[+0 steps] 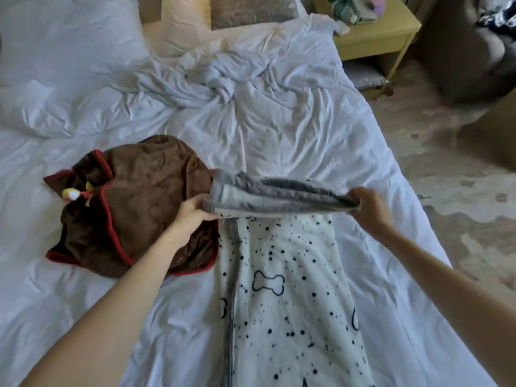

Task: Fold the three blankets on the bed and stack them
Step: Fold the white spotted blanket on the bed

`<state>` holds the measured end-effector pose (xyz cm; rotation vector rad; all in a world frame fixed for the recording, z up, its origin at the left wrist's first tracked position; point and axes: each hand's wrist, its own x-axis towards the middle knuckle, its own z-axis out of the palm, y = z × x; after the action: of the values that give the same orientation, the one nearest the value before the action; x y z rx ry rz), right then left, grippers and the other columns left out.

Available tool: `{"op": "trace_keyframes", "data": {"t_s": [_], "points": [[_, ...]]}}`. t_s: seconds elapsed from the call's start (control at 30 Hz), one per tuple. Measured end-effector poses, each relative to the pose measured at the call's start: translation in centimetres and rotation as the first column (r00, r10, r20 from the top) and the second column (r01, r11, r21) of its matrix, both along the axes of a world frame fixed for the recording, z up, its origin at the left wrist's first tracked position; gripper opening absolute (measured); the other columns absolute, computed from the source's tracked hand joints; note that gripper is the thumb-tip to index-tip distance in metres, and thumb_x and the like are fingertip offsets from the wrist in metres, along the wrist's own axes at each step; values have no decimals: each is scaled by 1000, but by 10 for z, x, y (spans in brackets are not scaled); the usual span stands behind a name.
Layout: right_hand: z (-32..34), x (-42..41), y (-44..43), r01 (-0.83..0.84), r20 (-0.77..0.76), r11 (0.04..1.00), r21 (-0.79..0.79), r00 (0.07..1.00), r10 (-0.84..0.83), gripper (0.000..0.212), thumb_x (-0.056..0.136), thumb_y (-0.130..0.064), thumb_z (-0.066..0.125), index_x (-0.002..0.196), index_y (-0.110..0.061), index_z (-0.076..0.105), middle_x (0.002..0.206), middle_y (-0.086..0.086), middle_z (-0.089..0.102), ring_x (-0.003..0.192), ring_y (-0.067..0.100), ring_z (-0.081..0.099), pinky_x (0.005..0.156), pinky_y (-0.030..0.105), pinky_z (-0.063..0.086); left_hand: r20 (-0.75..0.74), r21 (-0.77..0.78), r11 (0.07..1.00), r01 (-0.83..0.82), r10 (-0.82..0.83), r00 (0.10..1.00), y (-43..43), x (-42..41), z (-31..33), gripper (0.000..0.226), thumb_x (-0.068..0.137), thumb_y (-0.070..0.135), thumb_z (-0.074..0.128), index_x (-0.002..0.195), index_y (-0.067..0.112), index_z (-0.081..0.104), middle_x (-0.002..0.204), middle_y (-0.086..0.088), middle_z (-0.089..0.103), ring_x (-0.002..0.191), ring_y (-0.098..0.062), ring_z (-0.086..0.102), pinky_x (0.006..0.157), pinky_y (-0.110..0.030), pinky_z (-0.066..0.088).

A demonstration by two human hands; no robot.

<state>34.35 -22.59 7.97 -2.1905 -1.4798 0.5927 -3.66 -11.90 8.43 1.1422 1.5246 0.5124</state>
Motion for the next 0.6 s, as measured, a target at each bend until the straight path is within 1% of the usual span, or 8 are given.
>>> {"op": "trace_keyframes", "data": {"t_s": [0.07,0.17,0.27,0.4,0.47,0.5,0.53,0.6], "points": [[-33,-11,-51,-67,-24,986,-155,998,64,25,72,7,68,89,-11,73,102,11,67,102,33,57,75,31,37,-44,-118,993,28,-33,999,-50,-14,-35,47,81,-23,53,109,13,66,118,-6,64,124,-23,55,89,-30,47],[-68,-24,-96,-171,-56,903,-394,985,162,44,75,6,67,111,-21,69,128,5,57,123,25,48,100,36,39,-46,-273,961,38,-52,998,-102,-27,-72,53,89,-21,35,112,15,67,130,-3,56,132,-20,47,92,-33,45],[-76,-34,-95,-146,-28,922,-360,989,145,46,78,1,66,120,-18,62,132,6,54,123,25,49,100,36,41,-37,-279,955,-96,89,995,-111,-18,-85,32,99,-4,43,119,10,64,129,-6,58,124,-22,54,94,-36,46],[-78,-53,-72,-115,-52,955,-273,993,105,35,87,-9,63,121,-13,58,130,11,50,117,27,51,87,30,44,-31,-189,944,-269,268,963,-97,8,-88,25,96,13,60,120,5,59,116,-7,58,112,-20,54,99,-37,44],[-81,-60,-62,-62,-84,960,-272,996,41,37,90,-12,61,126,-11,54,135,12,46,118,28,50,89,33,45,-42,-65,937,-342,340,940,-90,19,-88,11,90,16,69,90,14,58,93,0,58,92,-15,57,91,-33,44],[-83,-62,-58,-33,-82,961,-274,997,11,39,90,-13,61,128,-12,52,137,11,44,119,28,49,88,33,46,-71,31,934,-356,357,931,-87,23,-90,23,86,17,73,80,17,51,86,1,56,84,-12,56,86,-31,43],[-86,-63,-55,-16,-64,961,-275,998,-2,43,89,-13,61,131,-13,49,138,11,42,119,27,48,86,33,46,-131,124,938,-324,339,932,-85,25,-93,29,82,20,78,80,16,50,90,-3,56,83,-13,55,83,-30,43],[-92,-65,-51,-45,20,961,-272,998,52,52,85,-12,63,133,-15,44,138,10,38,119,26,45,85,31,46,-326,265,956,-123,209,922,-84,29,-101,46,74,30,83,105,12,54,119,-10,49,106,-22,49,85,-32,43]]}}
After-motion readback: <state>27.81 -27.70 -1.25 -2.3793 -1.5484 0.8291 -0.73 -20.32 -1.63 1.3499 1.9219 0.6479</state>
